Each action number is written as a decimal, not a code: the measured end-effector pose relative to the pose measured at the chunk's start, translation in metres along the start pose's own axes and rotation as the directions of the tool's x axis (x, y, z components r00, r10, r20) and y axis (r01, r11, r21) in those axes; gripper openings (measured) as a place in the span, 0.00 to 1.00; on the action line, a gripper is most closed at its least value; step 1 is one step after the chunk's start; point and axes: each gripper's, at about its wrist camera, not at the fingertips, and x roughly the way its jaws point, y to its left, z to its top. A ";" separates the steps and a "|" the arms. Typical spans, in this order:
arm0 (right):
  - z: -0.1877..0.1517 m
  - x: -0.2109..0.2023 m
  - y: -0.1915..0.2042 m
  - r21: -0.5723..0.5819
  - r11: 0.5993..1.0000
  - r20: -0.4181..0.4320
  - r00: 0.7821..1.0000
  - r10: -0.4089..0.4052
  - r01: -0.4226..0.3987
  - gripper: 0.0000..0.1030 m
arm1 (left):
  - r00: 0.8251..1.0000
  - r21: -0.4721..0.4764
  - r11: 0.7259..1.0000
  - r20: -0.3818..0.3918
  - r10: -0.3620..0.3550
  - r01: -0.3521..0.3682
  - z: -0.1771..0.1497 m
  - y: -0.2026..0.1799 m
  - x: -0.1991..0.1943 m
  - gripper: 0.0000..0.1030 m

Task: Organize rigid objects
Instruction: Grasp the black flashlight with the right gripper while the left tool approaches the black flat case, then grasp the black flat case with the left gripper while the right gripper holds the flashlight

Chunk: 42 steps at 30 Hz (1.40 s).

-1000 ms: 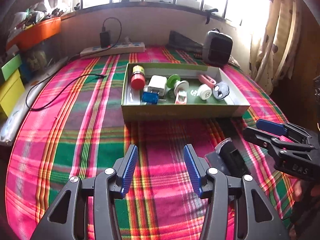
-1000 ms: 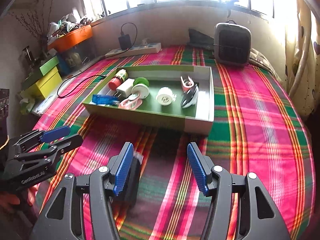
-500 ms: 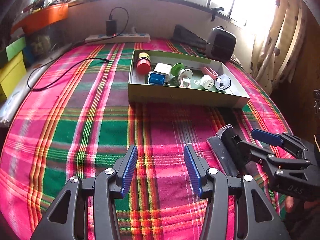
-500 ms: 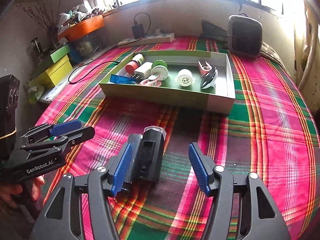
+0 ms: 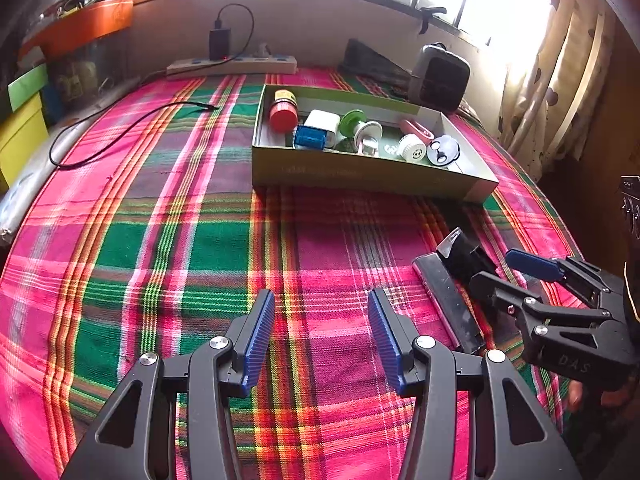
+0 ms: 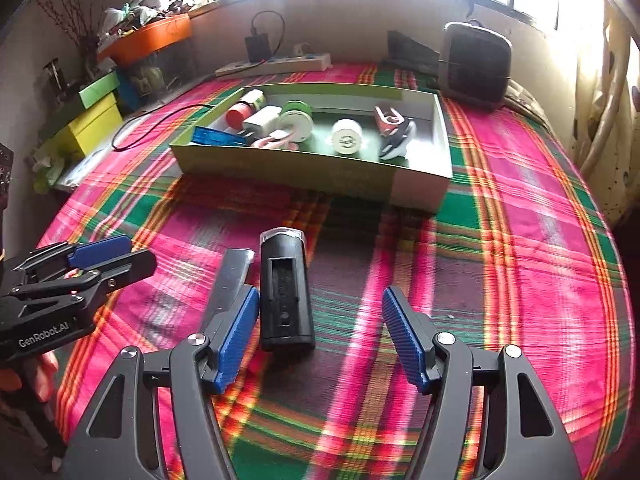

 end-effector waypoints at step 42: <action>-0.005 -0.005 -0.021 -0.057 0.998 0.016 1.000 -0.009 0.010 0.28 | 0.999 0.085 0.996 -0.040 -0.031 0.034 -0.004 -0.062 -0.004 0.49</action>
